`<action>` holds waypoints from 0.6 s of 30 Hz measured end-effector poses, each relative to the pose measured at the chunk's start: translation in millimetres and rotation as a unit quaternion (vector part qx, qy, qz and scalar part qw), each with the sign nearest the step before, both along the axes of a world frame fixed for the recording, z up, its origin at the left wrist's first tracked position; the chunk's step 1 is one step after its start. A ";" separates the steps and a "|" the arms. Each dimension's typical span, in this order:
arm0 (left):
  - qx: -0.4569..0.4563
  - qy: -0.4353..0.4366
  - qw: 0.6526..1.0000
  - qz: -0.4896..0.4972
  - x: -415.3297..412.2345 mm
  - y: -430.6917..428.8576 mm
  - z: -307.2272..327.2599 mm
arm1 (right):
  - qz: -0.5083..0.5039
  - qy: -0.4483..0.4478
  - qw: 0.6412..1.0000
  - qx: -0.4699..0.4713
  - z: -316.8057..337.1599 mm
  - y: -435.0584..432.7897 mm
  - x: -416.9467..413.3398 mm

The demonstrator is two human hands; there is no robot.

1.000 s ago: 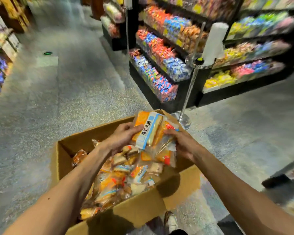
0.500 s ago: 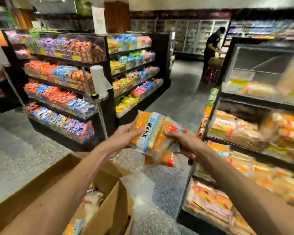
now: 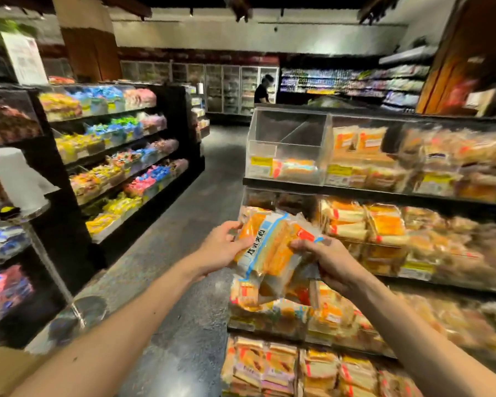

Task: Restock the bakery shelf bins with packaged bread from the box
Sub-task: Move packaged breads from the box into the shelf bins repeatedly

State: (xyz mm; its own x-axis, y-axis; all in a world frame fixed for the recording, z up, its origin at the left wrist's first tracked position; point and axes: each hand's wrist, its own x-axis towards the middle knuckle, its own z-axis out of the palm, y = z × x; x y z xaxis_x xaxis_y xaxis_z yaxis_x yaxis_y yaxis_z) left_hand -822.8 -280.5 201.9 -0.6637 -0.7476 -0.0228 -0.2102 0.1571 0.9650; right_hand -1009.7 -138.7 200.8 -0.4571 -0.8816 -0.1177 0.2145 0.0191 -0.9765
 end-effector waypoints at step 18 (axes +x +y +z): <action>-0.203 0.009 0.976 -0.079 -157.6 -93.9 45.4 | -0.181 0.073 0.980 -0.037 66.5 -94.6 -118.6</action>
State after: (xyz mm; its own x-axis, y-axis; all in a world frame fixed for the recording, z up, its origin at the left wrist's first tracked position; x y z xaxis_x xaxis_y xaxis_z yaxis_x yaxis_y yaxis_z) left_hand -980.4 -374.4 247.3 -0.7691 -0.5808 0.2666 -0.1362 0.5566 0.8196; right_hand -1128.3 -233.3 267.3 -0.7483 -0.6627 0.0311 0.0516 -0.1049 -0.9931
